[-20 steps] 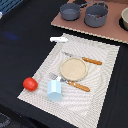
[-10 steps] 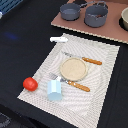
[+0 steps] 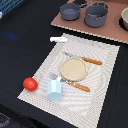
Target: Interact with the objects in diverse but meaningful ways.
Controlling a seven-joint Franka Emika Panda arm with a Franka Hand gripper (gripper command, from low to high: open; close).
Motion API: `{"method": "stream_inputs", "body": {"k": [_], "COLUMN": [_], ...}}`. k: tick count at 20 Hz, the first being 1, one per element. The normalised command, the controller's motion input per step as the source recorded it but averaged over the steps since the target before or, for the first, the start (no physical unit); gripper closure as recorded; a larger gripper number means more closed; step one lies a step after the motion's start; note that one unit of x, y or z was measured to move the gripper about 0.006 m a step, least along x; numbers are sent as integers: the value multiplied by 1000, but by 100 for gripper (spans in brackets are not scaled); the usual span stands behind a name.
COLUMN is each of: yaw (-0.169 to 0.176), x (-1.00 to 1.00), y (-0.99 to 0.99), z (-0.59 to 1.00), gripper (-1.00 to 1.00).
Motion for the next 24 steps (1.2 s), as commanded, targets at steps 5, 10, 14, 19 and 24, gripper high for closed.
{"method": "stream_inputs", "body": {"k": [5, 10, 14, 19, 24], "yaw": [-55, -70, -65, -64, -53], "x": [-539, -572, -609, -638, -603], "y": [-612, -575, -556, -440, -292], "z": [-143, -266, -349, -438, -454], "gripper": [-100, -100, -100, -100, -100]}}
